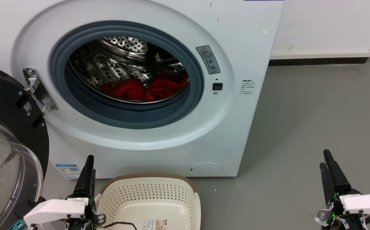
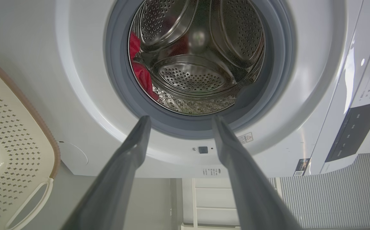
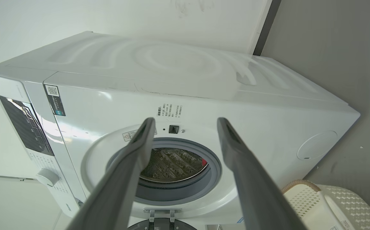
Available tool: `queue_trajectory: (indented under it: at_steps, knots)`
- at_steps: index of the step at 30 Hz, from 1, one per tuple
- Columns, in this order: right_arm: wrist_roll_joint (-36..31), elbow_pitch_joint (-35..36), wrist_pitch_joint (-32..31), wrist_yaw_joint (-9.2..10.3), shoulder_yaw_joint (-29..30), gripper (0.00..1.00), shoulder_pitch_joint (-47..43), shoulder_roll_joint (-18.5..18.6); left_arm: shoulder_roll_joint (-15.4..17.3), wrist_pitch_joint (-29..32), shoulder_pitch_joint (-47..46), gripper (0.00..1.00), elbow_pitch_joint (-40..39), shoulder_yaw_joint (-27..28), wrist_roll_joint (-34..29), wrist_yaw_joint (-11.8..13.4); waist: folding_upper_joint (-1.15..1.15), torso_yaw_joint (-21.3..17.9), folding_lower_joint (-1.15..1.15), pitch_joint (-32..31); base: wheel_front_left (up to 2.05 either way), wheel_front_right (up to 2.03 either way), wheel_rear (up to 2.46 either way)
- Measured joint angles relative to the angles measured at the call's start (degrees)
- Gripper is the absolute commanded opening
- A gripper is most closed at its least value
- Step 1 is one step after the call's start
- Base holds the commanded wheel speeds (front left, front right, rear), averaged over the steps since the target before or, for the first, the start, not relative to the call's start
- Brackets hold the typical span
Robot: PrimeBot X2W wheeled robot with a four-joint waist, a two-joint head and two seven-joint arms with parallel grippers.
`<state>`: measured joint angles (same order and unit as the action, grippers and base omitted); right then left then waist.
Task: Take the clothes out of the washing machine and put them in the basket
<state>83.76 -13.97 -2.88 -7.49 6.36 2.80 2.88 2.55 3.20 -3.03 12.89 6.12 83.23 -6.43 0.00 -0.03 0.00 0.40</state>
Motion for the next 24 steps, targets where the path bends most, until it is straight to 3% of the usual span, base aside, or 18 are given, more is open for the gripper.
queue_trajectory:
  at_steps: [24]
  knots:
    - [-34.15,10.23,5.48,0.00,-2.80,1.00,-2.21,-0.01,0.10,-5.57,1.05,1.00,-8.21,-3.83,-29.17,6.06,0.00,-0.09,0.00,0.46,0.00,0.00,0.00]
